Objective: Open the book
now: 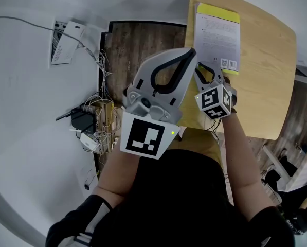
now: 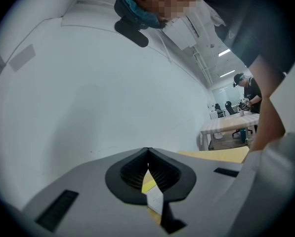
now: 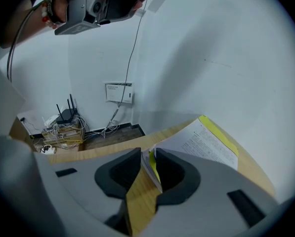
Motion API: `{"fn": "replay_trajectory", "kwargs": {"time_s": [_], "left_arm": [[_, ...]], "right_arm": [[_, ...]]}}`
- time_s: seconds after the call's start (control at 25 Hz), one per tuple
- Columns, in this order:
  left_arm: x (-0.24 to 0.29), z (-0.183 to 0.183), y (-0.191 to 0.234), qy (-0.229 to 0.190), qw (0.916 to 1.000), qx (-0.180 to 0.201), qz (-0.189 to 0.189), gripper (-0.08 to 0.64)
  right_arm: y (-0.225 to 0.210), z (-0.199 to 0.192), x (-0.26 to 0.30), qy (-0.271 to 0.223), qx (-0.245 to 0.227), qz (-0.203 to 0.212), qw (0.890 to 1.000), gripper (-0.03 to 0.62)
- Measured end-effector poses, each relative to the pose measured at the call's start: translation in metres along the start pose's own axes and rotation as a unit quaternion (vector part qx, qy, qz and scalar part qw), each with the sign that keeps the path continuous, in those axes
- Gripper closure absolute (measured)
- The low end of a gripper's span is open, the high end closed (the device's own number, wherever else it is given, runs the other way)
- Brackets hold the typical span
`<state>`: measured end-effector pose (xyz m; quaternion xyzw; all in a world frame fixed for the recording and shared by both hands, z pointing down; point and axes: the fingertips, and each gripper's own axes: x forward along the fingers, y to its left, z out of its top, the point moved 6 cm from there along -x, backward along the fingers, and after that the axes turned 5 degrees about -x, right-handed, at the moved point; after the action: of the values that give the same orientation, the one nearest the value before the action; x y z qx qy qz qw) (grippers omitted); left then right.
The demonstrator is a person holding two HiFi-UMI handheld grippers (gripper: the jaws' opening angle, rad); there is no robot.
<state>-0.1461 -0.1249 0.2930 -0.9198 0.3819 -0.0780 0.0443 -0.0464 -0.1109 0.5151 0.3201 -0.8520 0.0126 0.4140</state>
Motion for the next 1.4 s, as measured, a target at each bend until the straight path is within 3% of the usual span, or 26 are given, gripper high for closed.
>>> {"fn": "replay_trajectory", "kwargs": {"time_s": [0.28,0.68,1.0,1.16,1.4], "left_arm": [[0.003,-0.001,-0.002,0.003,1.0,0.001,-0.004,0.549],[0.005,-0.002,-0.002,0.004,1.0,-0.002,-0.006,0.549],[0.004,-0.004,-0.005,0.007,1.0,-0.002,-0.007,0.549],[0.002,-0.003,-0.006,0.006,1.0,-0.001,-0.008,0.549],[0.003,-0.005,-0.009,0.007,0.9999,-0.001,-0.012,0.549]], "right_arm": [[0.0,-0.004,0.005,0.011,-0.004,0.007,1.0,0.483],[-0.007,-0.001,-0.004,0.005,-0.004,-0.017,1.0,0.483],[0.006,0.0,0.007,0.043,-0.005,-0.041,0.998,0.483],[-0.002,0.008,-0.002,0.018,0.026,-0.079,0.996,0.512],[-0.005,0.007,-0.002,0.018,0.025,-0.069,0.997,0.512]]}}
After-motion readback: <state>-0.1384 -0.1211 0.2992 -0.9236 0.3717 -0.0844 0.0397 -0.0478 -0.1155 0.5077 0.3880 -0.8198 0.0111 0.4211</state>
